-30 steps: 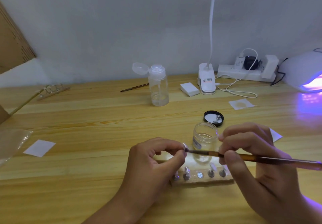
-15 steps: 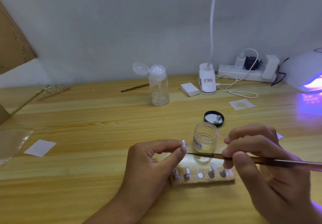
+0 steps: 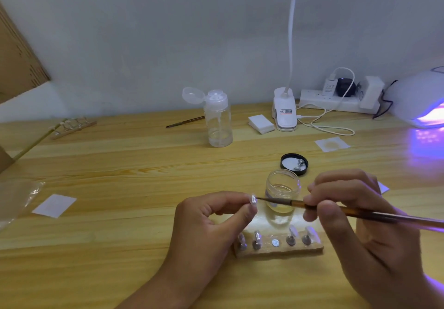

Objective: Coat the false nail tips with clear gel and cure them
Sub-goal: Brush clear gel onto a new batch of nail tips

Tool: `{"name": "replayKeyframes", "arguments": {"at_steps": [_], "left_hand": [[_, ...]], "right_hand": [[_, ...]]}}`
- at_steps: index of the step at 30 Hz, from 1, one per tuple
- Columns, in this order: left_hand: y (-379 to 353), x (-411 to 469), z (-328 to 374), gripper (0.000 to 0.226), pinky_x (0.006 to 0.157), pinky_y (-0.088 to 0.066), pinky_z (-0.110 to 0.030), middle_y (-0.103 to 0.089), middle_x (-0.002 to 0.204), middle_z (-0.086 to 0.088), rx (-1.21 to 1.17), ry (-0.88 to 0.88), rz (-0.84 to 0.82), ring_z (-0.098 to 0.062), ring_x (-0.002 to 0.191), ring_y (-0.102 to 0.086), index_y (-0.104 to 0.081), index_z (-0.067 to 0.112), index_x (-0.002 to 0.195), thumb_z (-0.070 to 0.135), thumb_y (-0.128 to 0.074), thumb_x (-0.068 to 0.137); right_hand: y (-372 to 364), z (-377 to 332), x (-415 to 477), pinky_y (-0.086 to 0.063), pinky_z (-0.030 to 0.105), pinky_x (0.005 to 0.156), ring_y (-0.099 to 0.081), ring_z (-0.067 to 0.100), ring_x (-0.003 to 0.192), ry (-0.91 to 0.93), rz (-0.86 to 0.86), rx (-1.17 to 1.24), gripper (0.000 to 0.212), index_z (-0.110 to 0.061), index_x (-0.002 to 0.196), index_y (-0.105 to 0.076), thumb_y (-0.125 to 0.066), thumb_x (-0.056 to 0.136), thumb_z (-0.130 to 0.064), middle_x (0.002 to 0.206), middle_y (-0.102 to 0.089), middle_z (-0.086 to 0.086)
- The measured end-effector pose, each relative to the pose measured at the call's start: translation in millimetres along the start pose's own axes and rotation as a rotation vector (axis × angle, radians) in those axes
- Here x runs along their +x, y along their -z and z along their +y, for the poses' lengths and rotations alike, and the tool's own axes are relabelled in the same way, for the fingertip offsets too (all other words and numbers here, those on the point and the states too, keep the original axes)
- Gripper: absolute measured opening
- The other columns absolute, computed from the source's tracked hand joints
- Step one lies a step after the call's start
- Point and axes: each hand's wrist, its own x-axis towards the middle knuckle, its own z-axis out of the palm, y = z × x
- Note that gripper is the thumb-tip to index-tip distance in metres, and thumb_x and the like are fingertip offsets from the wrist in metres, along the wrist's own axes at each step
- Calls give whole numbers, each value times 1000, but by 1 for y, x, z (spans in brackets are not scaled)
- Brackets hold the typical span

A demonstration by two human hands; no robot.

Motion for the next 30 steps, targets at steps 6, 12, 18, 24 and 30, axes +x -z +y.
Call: {"name": "replayKeyframes", "arguments": {"at_steps": [6,12,18,24,30], "left_hand": [[1,0,-3,17,62,-43,-7,-72,66,13,-2,-3,-21,6,63,-62,-78,31,74,15,-84,73],[1,-1,-5,8,61,-43,-12,-73,72,17,-7,-19,-22,8,67,-58,-78,34,74,29,-80,69],[1,1,-5,8,70,-41,-10,-75,89,22,24,-41,-14,3,92,-67,-77,34,76,31,-78,69],[1,2,-6,10,71,-41,-10,-75,89,21,21,-53,-30,2,93,-68,-78,33,77,27,-84,71],[0,3,-8,8,72,-42,-12,-75,88,18,26,-80,-19,-2,93,-69,-78,29,76,26,-79,69]], "right_hand": [[-2,2,-1,-37,28,85,-59,16,93,-30,-39,-31,32,-22,90,-64,-43,102,-43,80,-64,-6],[0,-1,-1,-41,36,81,-60,22,92,-20,-27,24,30,-24,90,-62,-43,102,-43,81,-63,-4],[-2,1,-1,-40,33,81,-60,20,91,-50,-40,24,31,-24,90,-64,-43,102,-45,84,-63,-6],[-2,0,-1,-40,31,83,-59,19,93,-41,-27,-3,31,-24,92,-64,-43,102,-45,86,-63,-7],[-1,-2,-2,-44,45,73,-60,21,92,-42,-47,63,33,-23,87,-64,-44,102,-45,84,-61,-10]]}}
